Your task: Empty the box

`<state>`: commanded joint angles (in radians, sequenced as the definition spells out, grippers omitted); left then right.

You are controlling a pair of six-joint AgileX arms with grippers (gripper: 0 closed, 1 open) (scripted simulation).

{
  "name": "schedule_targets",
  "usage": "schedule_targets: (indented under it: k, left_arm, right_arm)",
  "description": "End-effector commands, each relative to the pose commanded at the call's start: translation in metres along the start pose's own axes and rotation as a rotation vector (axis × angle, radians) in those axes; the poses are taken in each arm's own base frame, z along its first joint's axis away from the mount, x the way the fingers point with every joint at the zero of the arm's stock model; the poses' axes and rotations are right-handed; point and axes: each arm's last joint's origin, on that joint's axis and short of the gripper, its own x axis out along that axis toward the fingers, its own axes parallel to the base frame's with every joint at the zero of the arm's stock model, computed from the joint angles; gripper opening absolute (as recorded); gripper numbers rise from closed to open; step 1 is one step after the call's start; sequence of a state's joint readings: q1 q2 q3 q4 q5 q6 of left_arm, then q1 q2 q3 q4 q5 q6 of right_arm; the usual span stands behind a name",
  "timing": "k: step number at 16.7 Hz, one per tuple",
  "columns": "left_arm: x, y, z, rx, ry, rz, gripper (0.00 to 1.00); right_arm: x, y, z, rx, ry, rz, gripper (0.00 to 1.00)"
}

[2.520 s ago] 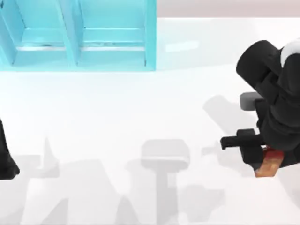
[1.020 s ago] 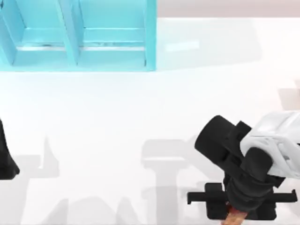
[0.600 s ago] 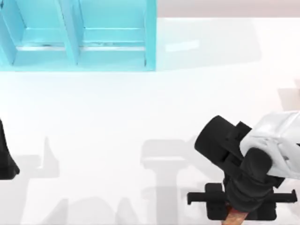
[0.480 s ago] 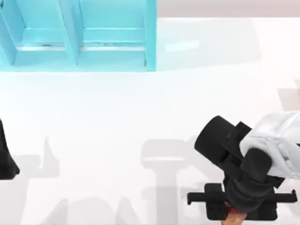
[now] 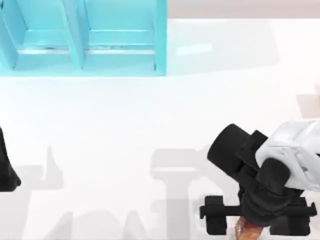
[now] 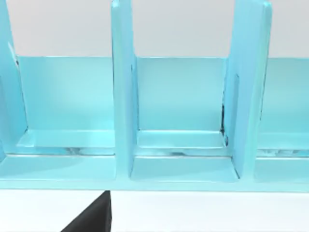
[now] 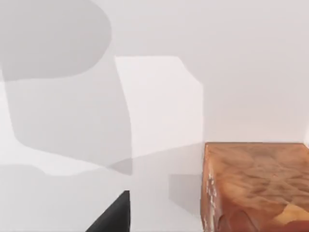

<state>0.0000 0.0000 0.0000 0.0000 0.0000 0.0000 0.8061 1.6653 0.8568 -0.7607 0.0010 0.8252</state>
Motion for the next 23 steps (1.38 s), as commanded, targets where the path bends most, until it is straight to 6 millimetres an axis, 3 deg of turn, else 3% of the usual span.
schedule_targets:
  k: [7, 17, 23]
  left_arm:
    - [0.000, 0.000, 0.000, 0.000, 0.000, 0.000, 1.00]
    - [0.000, 0.000, 0.000, 0.000, 0.000, 0.000, 1.00]
    - [0.000, 0.000, 0.000, 0.000, 0.000, 0.000, 1.00]
  right_arm:
    - [-0.001, 0.000, 0.000, 0.001, -0.002, 0.002, 1.00]
    - [-0.079, 0.000, 0.000, 0.001, 0.001, -0.001, 1.00]
    - [-0.079, 0.000, 0.004, -0.002, 0.008, -0.008, 1.00]
